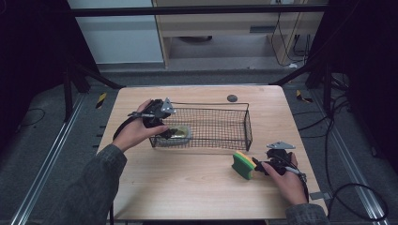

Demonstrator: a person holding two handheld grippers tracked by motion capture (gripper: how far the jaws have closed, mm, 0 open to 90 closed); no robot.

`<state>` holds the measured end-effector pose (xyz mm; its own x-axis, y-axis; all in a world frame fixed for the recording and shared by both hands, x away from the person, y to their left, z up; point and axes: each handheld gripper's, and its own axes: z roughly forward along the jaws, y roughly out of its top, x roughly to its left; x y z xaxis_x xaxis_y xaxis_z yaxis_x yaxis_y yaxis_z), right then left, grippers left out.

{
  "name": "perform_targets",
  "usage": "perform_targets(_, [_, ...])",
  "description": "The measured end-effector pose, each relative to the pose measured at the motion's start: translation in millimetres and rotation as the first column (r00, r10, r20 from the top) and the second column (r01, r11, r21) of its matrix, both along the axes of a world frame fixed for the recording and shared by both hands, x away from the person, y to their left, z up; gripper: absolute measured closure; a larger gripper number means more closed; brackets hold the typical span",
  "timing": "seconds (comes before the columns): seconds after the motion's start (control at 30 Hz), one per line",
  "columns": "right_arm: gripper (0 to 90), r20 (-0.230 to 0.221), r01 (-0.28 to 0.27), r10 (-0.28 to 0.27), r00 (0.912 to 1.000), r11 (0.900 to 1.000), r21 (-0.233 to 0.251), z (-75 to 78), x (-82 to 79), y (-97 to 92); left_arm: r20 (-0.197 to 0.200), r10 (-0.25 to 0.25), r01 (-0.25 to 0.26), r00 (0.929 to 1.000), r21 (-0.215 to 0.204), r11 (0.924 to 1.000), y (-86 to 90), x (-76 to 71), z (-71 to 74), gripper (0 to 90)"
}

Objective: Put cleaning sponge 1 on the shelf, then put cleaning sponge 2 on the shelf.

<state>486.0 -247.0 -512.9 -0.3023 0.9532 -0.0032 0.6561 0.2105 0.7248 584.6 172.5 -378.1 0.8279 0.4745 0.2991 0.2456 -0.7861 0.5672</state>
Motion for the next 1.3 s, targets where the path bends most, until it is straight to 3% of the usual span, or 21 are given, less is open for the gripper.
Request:
perform_targets(0.13, [0.8, 0.0, 0.0, 0.0, 1.0, 1.0, 0.0, 0.0, 0.0, 0.0, 0.022, 0.031, -0.03, 0.9993, -0.038, 0.9988, 9.0, -8.7, 1.5, 4.4])
perform_targets(0.2, [0.7, 0.0, 0.0, 0.0, 1.0, 1.0, 0.0, 0.0, 0.0, 0.0, 0.038, 0.079, -0.075, 0.9961, -0.092, 0.9929, 20.8, -20.2, 5.9, 4.3])
perform_targets(0.23, [0.8, 0.0, 0.0, 0.0, 1.0, 1.0, 0.0, 0.0, 0.0, 0.0, 0.038, 0.079, -0.075, 0.9961, -0.092, 0.9929, 20.8, -20.2, 5.9, 4.4])
perform_targets(0.27, [0.7, 0.0, 0.0, 0.0, 1.0, 1.0, 0.001, 0.0, 0.0, 0.0, 0.048, 0.108, -0.101, 0.993, -0.131, 0.9862, 28.4, -28.8, 5.0, 4.4])
perform_targets(0.4, [0.5, -0.002, -0.001, 0.001, 1.0, 1.0, 0.005, 0.0, 0.3, 0.0, 0.07, 0.152, -0.14, 0.9858, -0.154, 0.9781, 39.8, -43.1, -3.7, 4.1])
perform_targets(0.5, [0.7, -0.004, 0.004, -0.004, 1.0, 1.0, 0.006, 0.2, 0.9, -0.3, 0.048, 0.2, -0.185, 0.9787, -0.216, 0.9588, 54.6, -61.7, -23.4, 4.2])
perform_targets(0.63, [1.8, -0.009, 0.003, -0.003, 1.0, 1.0, 0.0, 0.8, 2.3, -1.1, -0.005, 0.252, -0.245, 0.9678, -0.25, 0.9367, 64.6, -81.6, -52.4, 4.5])
perform_targets(0.67, [4.3, -0.02, -0.001, 0.001, 0.9998, 1.0, -0.006, 2.6, 2.6, -2.1, -0.013, 0.255, -0.25, 0.9669, -0.239, 0.9383, 64.8, -83.6, -57.3, 4.4])
perform_targets(0.7, [6.7, -0.026, -0.001, 0.001, 0.9997, 1.0, -0.009, 4.0, 2.9, -2.6, -0.016, 0.259, -0.257, 0.9657, -0.204, 0.9448, 64.6, -86.1, -64.8, 4.4])
perform_targets(0.8, [12.7, -0.051, -0.017, 0.016, 0.9986, 0.9994, -0.031, 10.1, -0.1, -5.3, -0.036, 0.27, -0.271, 0.9623, -0.211, 0.9393, 65.7, -89.4, -76.2, 4.7])
perform_targets(0.83, [14.5, -0.048, -0.024, 0.021, 0.9986, 0.9988, -0.042, 12.8, -3.1, -5.7, -0.059, 0.284, -0.29, 0.957, -0.21, 0.9336, 68.2, -90.5, -86.5, 4.7])
perform_targets(0.93, [18.3, -0.074, -0.047, 0.043, 0.9963, 0.9973, -0.055, 21.8, -13.5, -7.0, -0.101, 0.31, -0.325, 0.9454, -0.199, 0.9246, 74.7, -89.6, -98.4, 4.6])
perform_targets(1.03, [23.8, -0.12, -0.074, 0.066, 0.9906, 0.9947, -0.071, 31.3, -22.2, -10.5, -0.123, 0.365, -0.383, 0.9229, -0.206, 0.9003, 85.1, -89.9, -106.1, 5.0])
perform_targets(1.1, [25.3, -0.142, -0.113, 0.102, 0.9846, 0.9907, -0.075, 37.3, -29.7, -12.6, -0.158, 0.375, -0.404, 0.9133, -0.232, 0.8849, 89.7, -90.2, -110.7, 5.3])
perform_targets(1.2, [24.7, -0.158, -0.155, 0.141, 0.9774, 0.9846, -0.081, 47.6, -40.2, -12.4, -0.201, 0.378, -0.42, 0.904, -0.251, 0.8721, 94.6, -88.2, -117.1, 5.1])
perform_targets(1.27, [23.2, -0.166, -0.176, 0.162, 0.9727, 0.9814, -0.076, 55.8, -46.7, -10.6, -0.222, 0.407, -0.456, 0.8857, -0.25, 0.8542, 94.7, -85.3, -121.1, 5.3])
perform_targets(1.3, [22.1, -0.174, -0.184, 0.17, 0.97, 0.9805, -0.07, 57.8, -48.5, -9.8, -0.223, 0.413, -0.46, 0.8833, -0.242, 0.8542, 93.7, -84.5, -122.3, 5.5])
